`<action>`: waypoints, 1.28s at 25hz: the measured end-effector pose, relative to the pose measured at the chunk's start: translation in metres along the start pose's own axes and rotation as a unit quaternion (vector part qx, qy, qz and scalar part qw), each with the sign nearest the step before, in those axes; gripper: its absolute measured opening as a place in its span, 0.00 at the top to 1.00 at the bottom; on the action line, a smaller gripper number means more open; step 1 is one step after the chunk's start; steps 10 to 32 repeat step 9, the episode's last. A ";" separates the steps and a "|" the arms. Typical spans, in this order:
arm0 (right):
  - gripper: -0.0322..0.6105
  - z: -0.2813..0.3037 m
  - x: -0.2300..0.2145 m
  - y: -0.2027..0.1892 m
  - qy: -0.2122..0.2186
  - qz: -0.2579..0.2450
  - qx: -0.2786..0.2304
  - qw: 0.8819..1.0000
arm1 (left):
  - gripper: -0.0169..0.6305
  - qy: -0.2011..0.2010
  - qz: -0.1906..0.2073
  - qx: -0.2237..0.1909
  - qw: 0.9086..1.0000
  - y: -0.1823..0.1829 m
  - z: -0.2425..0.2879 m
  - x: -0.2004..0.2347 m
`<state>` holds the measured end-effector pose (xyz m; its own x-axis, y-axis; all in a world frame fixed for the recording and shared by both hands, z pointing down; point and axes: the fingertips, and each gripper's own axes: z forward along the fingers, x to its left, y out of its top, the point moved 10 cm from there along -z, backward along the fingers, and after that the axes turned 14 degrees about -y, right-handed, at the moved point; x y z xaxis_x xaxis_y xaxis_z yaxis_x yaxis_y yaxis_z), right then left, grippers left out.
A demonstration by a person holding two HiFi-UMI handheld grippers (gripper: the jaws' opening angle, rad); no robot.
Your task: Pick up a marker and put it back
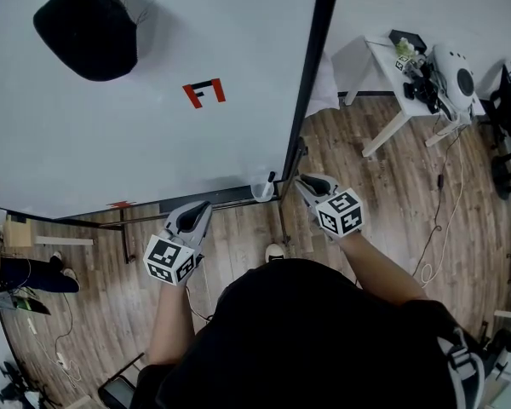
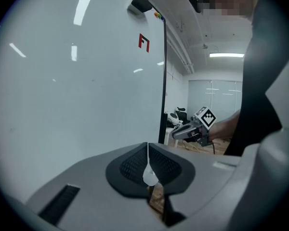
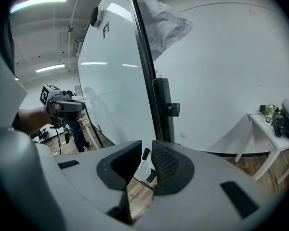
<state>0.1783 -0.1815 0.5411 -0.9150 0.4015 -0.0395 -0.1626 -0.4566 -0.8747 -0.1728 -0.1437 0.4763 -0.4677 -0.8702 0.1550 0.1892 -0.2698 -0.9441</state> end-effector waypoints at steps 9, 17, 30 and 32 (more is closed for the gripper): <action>0.87 -0.002 0.002 -0.003 -0.001 0.002 0.001 1.000 | 0.95 0.003 0.004 0.002 1.000 0.001 -0.006 0.002; 0.87 -0.002 0.002 -0.003 -0.001 0.002 0.001 1.000 | 0.95 0.003 0.004 0.002 1.000 0.001 -0.006 0.002; 0.87 -0.002 0.002 -0.003 -0.001 0.002 0.001 1.000 | 0.95 0.003 0.004 0.002 1.000 0.001 -0.006 0.002; 0.87 -0.002 0.002 -0.003 -0.001 0.002 0.001 1.000 | 0.95 0.003 0.004 0.002 1.000 0.001 -0.006 0.002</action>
